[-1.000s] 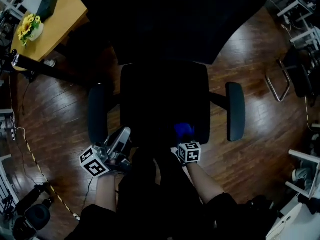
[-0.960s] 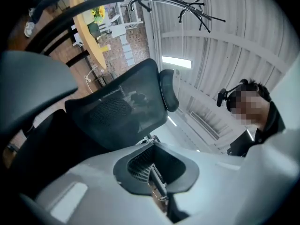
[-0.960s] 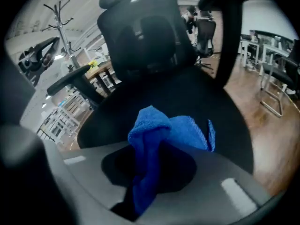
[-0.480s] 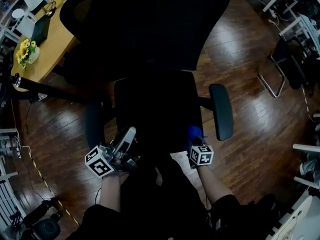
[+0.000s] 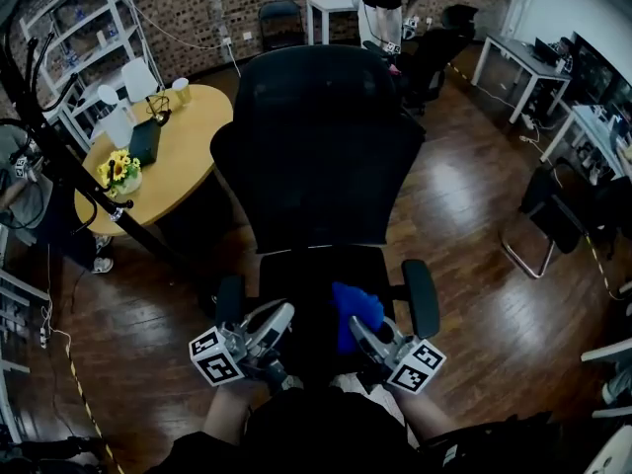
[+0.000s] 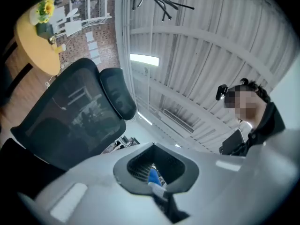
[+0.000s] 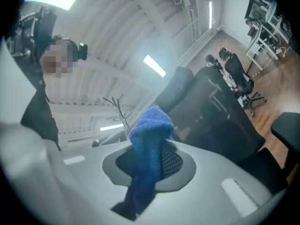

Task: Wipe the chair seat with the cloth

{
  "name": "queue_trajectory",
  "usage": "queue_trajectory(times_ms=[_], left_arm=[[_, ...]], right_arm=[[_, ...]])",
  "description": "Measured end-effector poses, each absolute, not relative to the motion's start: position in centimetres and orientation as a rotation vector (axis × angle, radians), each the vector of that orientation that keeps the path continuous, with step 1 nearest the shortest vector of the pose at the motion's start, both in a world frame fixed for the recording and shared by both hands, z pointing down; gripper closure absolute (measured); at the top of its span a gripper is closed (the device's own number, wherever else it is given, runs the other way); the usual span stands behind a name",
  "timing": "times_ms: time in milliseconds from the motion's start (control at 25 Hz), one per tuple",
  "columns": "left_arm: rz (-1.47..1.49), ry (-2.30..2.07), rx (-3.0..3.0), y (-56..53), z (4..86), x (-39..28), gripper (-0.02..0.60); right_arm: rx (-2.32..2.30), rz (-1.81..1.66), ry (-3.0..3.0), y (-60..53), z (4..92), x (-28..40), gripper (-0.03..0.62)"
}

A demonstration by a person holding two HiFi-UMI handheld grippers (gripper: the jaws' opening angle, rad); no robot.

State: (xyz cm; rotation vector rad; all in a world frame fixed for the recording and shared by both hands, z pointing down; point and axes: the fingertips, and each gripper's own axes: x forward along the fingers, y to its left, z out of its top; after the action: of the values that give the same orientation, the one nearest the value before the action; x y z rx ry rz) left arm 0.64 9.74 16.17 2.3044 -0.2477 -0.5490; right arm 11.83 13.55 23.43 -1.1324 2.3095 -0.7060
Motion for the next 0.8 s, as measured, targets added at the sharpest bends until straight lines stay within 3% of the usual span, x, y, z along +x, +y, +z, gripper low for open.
queue_trajectory(times_ms=[320,800], left_arm=[[-0.693,-0.397,2.370,11.1,9.7,-3.8,0.589],[-0.692,-0.336,2.417,18.8,10.8,-7.8,0.589]], right_arm=[[-1.068,-0.407,2.290,14.8,11.8,14.8,0.530],[-1.125,-0.343,2.288,24.7,13.8,9.3,0.531]])
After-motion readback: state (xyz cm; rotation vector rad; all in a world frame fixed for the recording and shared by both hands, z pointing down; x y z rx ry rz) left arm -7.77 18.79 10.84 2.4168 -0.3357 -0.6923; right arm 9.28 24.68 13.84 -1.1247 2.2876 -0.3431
